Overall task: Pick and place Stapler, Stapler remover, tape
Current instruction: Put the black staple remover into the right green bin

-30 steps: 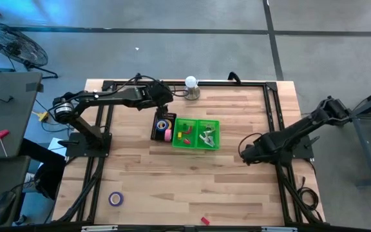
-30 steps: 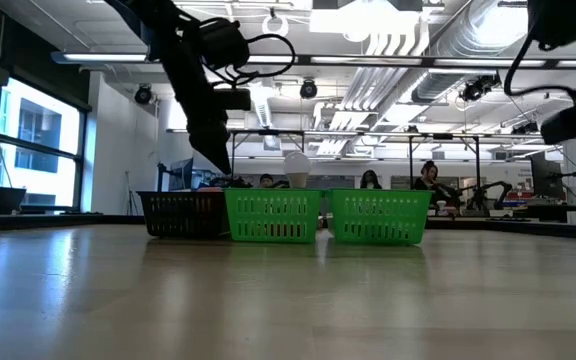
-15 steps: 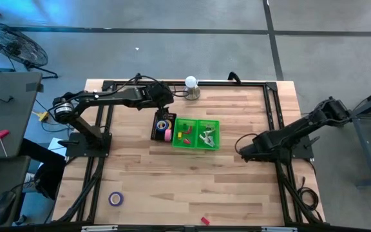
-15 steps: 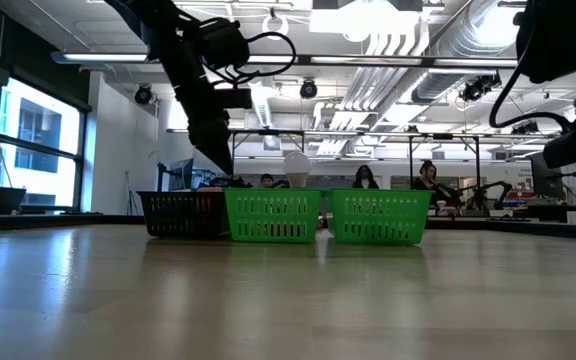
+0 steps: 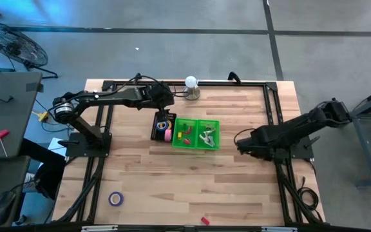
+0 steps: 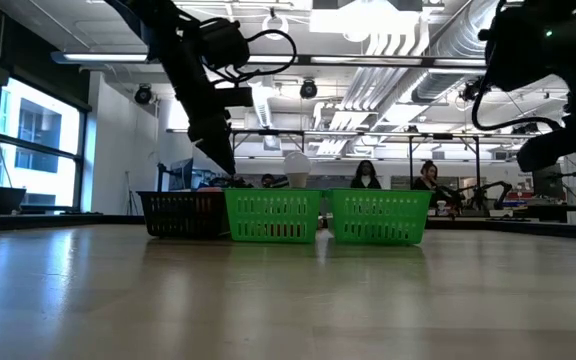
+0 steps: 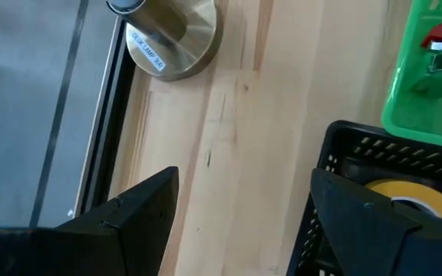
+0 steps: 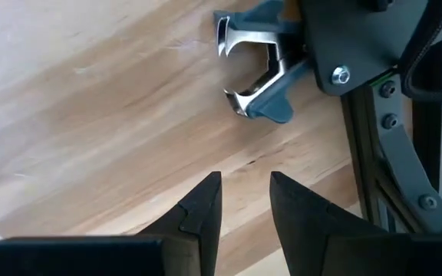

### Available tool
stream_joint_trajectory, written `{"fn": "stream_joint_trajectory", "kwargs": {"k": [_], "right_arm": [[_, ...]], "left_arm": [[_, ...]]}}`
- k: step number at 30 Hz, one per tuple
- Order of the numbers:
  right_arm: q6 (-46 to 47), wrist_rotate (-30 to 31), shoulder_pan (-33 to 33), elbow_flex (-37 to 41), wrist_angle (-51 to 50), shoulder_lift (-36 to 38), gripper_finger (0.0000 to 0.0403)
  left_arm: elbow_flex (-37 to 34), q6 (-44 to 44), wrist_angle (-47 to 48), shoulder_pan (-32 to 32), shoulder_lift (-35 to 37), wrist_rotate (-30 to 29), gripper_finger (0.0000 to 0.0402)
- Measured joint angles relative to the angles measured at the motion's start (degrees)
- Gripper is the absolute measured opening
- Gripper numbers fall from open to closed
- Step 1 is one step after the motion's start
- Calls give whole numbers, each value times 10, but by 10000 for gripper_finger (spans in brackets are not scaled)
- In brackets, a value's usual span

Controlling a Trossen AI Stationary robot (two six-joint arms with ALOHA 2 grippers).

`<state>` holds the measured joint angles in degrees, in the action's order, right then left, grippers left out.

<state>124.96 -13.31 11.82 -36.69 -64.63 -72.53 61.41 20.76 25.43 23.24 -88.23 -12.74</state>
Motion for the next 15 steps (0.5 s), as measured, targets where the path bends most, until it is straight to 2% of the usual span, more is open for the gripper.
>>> {"fn": "stream_joint_trajectory", "kwargs": {"k": [11, 15], "right_arm": [[-74, -22, -85, 0, -6, 0, 103], [-66, -61, -94, 0, -52, 0, 101]], "left_arm": [[0, 0, 8, 0, 0, 6, 288], [0, 0, 9, 0, 0, 9, 288]]}}
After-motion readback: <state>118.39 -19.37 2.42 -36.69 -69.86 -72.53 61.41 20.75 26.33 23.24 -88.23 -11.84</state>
